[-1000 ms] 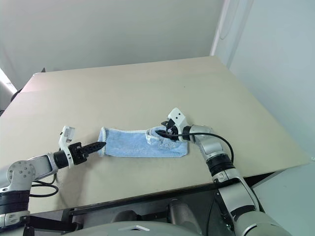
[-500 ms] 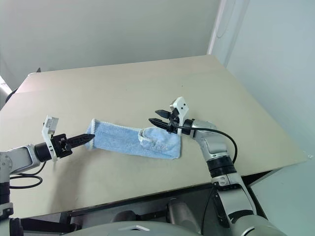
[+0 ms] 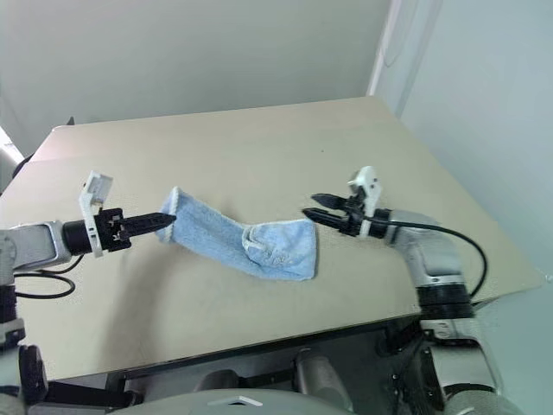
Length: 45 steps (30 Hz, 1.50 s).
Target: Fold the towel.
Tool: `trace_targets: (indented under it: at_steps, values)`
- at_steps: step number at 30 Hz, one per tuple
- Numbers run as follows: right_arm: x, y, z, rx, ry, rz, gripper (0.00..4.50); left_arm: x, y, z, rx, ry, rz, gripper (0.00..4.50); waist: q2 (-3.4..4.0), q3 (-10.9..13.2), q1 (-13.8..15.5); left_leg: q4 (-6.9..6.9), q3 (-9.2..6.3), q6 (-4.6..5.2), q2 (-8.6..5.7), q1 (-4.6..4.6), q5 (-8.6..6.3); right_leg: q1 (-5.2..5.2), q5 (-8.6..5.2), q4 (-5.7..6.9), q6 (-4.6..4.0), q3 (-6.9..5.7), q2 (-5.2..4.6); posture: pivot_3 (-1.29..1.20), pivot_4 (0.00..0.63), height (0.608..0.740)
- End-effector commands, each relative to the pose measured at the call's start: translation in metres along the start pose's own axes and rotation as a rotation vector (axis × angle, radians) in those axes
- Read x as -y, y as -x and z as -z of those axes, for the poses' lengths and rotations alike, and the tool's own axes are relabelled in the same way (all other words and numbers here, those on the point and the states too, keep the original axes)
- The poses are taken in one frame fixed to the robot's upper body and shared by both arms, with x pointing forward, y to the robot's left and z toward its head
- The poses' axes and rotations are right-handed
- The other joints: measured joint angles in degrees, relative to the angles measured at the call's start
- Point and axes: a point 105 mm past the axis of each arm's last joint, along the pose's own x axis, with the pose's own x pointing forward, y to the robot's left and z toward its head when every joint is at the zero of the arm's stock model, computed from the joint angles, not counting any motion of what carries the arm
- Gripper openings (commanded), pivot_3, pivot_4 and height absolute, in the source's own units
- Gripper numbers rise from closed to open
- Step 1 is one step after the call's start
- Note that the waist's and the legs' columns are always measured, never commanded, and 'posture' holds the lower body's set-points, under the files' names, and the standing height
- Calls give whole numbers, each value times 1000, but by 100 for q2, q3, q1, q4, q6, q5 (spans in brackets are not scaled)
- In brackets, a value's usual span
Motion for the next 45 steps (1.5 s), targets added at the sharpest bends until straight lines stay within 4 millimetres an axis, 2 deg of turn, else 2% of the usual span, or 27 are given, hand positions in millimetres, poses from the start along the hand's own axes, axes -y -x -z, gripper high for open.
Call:
trace_targets:
  at_steps: [1, 6, 13, 17, 22, 28, 29, 30, 32, 35, 37, 39, 42, 45]
  values:
    - [5, 19, -12, 17, 37, 59, 2482, 16, -27, -5, -65, -47, 57, 31, -1, 0, 33, 0, 1, 0, -1, 1, 0, 0, 0, 0, 0, 2, -1, 0, 0, 740]
    - [12, 34, -9, 39, 17, 167, 2482, 22, -69, 2, -137, -73, 118, 31, 1, 2, 52, -1, 15, 0, -3, 1, 0, 12, -2, 7, -2, 14, 9, 0, 0, 740]
    - [14, 50, 2, 36, -7, 282, 2482, 48, -118, 17, -204, -111, 271, 31, 0, 3, 121, 0, 11, 0, -6, 0, 0, 12, -3, 7, -3, 18, 13, 0, 0, 740]
    - [13, 57, 8, 19, -18, 319, 2482, 59, -133, 20, -226, -115, 330, 31, -1, 3, 118, 0, 20, 0, -7, -5, 0, 12, -4, 2, -2, 23, 11, 0, 0, 740]
    - [16, 60, 16, -8, -30, 367, 2482, 59, -154, 40, -281, -99, 338, 31, -2, 4, 115, 0, 27, 0, -11, -2, 0, 17, -5, 3, -3, 30, 12, 0, 0, 740]
    - [18, 57, 22, -29, -31, 382, 2482, 63, -169, 60, -297, -47, 378, 31, -2, 4, 118, 0, 26, 0, -12, -3, 0, 17, -5, 4, -2, 31, 16, 0, 0, 740]
    - [18, 57, 22, -32, -30, 384, 2482, 63, -171, 63, -302, -47, 375, 542, -2, 4, 120, 0, 26, 0, -12, -2, 1, 18, -5, 4, -2, 31, 16, 0, 0, 740]
    - [18, 57, 22, -34, -27, 386, 2482, 62, -172, 65, -307, -53, 372, 709, -2, 4, 119, 0, 26, 0, -12, -3, 0, 17, -5, 4, -2, 31, 16, 0, 0, 740]
    - [19, 56, 22, -38, -24, 386, 2482, 62, -172, 68, -309, -53, 379, 1399, -2, 4, 111, 0, 27, 0, -12, -3, 1, 18, -5, 4, -2, 33, 15, 0, 0, 740]
    - [20, 55, 23, -48, -23, 385, 2482, 69, -164, 63, -267, -75, 441, 2555, -2, 4, 112, 0, 29, 0, -11, -2, 1, 17, -5, 4, -2, 36, 16, 0, 0, 740]
    - [20, 53, 23, -47, -23, 379, 2482, 79, -153, 60, -245, -89, 523, 3230, -2, 4, 110, 0, 28, 0, -11, -2, 0, 17, -6, 5, -3, 35, 16, 0, 0, 740]
    - [20, 50, 22, -42, -20, 373, 2482, 86, -142, 57, -221, -115, 575, 3230, -1, 4, 107, 0, 29, 0, -6, -3, 0, 16, -6, 5, -3, 35, 16, 0, 0, 740]
    - [19, 44, 21, -36, -23, 362, 2482, 89, -139, 52, -156, -202, 572, 3230, 0, 4, 114, 0, 29, 0, -6, -2, 1, 17, -6, 4, -3, 36, 16, 0, 0, 740]
    - [18, 40, 23, -29, -20, 352, 2482, 87, -140, 45, -58, -421, 492, 3230, -1, 4, 119, 1, 29, 0, -6, -2, 1, 20, -6, 3, -2, 39, 15, 0, 0, 740]
